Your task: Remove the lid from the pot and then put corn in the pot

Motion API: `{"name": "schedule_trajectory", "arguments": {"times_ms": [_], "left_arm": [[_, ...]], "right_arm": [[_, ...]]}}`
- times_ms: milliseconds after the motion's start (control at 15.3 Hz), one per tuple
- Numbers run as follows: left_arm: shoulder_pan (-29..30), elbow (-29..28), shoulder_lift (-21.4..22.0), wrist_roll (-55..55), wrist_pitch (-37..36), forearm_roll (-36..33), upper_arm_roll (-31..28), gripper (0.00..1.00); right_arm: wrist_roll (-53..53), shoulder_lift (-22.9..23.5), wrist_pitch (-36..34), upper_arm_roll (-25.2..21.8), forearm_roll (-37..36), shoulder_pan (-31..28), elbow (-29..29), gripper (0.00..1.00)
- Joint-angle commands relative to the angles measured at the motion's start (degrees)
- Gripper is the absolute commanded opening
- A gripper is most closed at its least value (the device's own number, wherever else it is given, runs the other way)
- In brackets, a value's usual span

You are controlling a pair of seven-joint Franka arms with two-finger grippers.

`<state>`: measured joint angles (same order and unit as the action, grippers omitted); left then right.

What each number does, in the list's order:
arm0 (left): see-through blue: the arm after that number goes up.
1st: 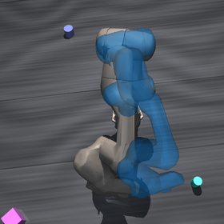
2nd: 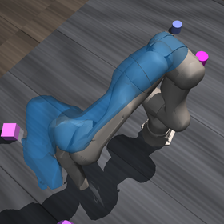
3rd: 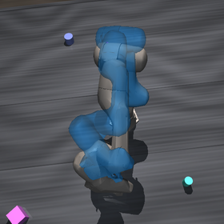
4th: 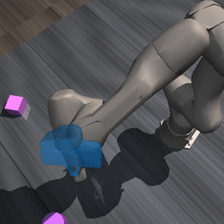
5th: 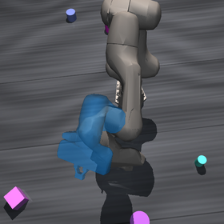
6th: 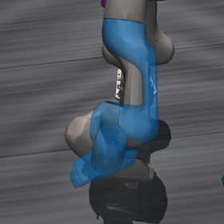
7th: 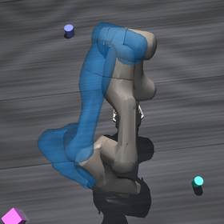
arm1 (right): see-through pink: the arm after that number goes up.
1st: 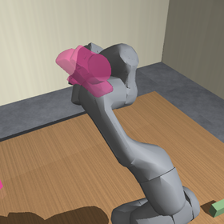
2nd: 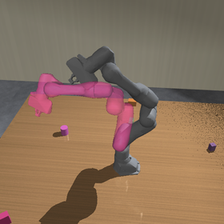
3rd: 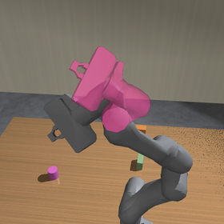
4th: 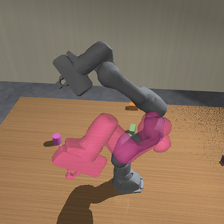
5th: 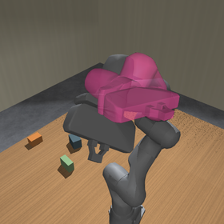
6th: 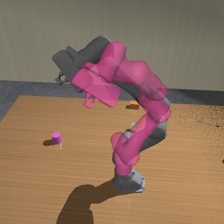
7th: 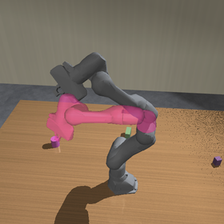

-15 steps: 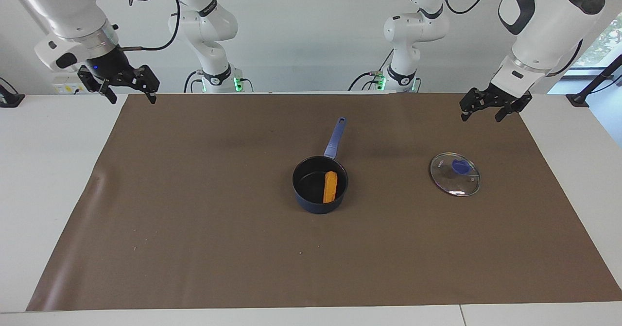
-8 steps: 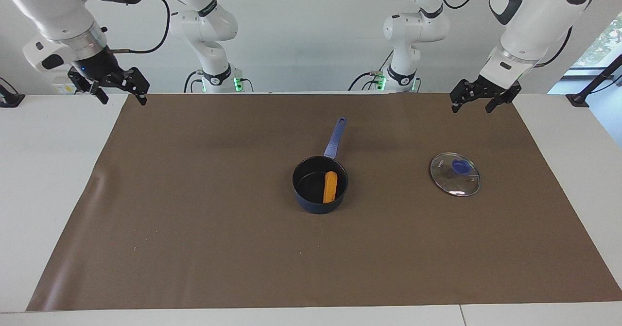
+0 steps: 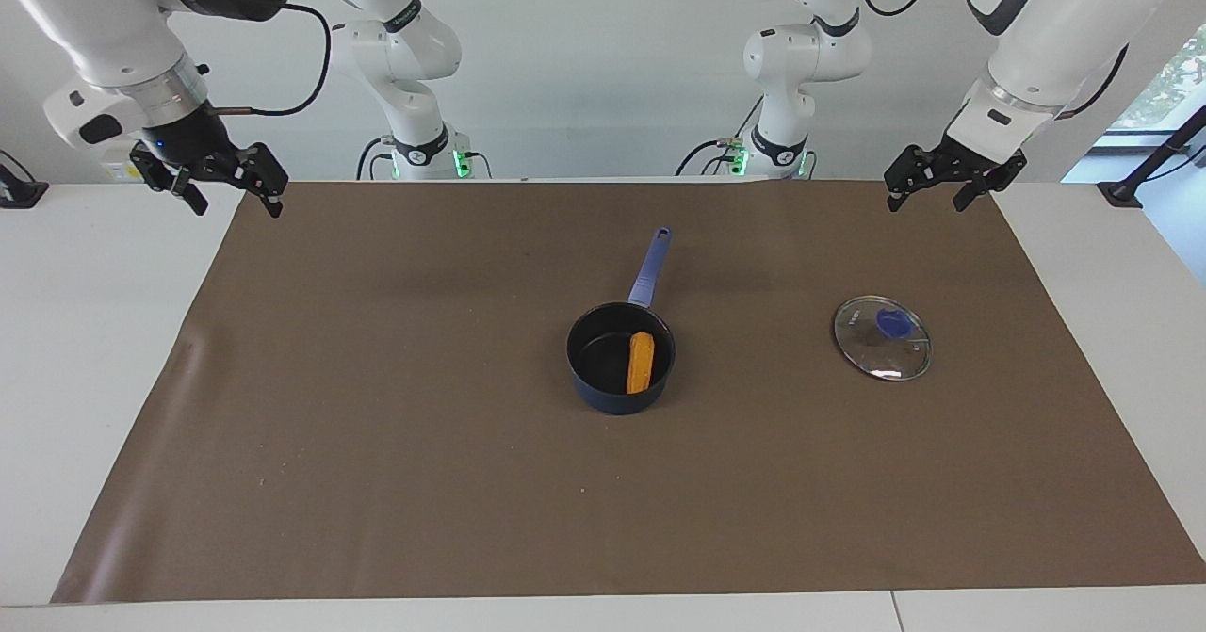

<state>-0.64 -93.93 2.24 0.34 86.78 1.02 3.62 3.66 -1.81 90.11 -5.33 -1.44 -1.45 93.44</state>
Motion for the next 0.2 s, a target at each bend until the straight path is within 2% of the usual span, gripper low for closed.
{"name": "schedule_trajectory", "arguments": {"times_ms": [0,130], "left_arm": [[1.0,0.3,0.0,0.5,-0.9,-0.9,1.1,1.0],[1.2,0.3,0.0,0.5,-0.6,-0.9,1.1,1.0]], "right_arm": [[0.9,-1.0,-1.3,0.1,0.2,-0.7,1.4,1.0],[0.8,-1.1,-1.4,0.1,0.2,-0.4,1.4,1.0]]}}
